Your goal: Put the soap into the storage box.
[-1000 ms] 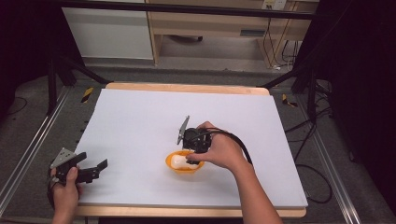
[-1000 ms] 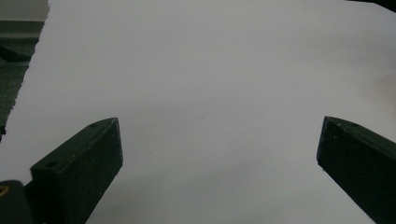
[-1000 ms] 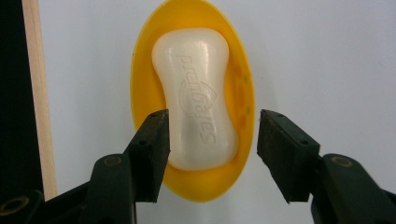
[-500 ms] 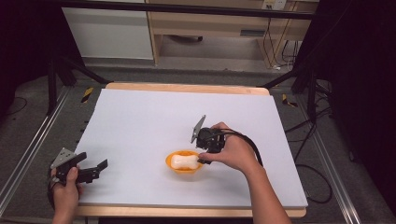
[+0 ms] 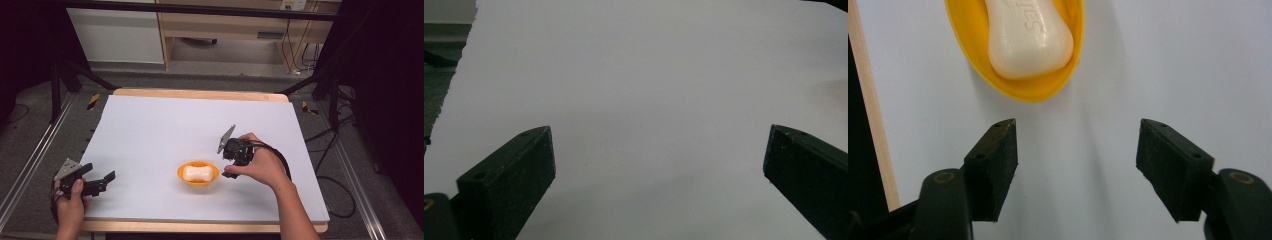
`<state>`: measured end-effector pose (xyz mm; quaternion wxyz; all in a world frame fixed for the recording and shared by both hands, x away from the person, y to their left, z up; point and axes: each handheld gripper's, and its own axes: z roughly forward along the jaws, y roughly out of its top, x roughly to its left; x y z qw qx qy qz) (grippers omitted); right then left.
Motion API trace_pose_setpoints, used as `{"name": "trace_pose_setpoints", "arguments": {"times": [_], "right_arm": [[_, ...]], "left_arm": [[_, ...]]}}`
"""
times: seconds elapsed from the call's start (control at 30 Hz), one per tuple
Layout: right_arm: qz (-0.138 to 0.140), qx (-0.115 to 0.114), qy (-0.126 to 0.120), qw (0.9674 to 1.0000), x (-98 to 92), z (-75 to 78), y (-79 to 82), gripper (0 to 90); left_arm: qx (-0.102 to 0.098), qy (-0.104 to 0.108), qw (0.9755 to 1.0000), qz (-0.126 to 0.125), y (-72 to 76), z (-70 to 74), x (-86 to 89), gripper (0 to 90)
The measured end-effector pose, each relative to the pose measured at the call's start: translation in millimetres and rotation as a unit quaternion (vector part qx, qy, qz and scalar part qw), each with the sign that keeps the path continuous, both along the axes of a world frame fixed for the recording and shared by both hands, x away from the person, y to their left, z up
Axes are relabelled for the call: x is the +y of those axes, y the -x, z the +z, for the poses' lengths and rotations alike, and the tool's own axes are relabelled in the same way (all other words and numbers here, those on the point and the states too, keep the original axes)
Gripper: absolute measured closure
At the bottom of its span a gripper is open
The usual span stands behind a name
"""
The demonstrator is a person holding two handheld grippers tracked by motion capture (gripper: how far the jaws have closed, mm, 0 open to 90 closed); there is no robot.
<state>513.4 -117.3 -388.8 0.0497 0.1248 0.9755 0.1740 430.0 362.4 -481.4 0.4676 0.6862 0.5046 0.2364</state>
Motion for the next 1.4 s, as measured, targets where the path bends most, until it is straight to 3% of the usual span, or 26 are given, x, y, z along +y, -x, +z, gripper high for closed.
{"name": "trace_pose_setpoints", "arguments": {"times": [0.27,0.43,0.83,1.17,1.4], "right_arm": [[-0.028,0.004,-0.022,0.9993,-15.8,-3.1,3.6,23.2],[-0.046,-0.006,-0.042,0.9981,-28.0,-6.1,6.0,20.0],[-0.082,-0.019,-0.057,0.9948,-60.0,-10.1,13.1,8.0],[-0.117,-0.023,-0.084,0.9894,-88.1,-19.8,20.8,6.2],[-0.130,-0.024,-0.084,0.9876,-101.8,-25.1,25.8,6.1]], "left_arm": [[0.000,0.000,1.0000,0.000,0.0,0.0,-0.2,0.0],[-0.001,0.000,1.0000,0.000,0.2,0.0,-0.2,0.0],[0.000,0.004,1.0000,0.000,0.3,0.0,0.2,0.0],[-0.001,0.000,1.0000,-0.001,0.3,0.1,-0.1,0.0],[-0.001,-0.002,1.0000,0.000,0.3,0.0,-0.9,0.0]]}}
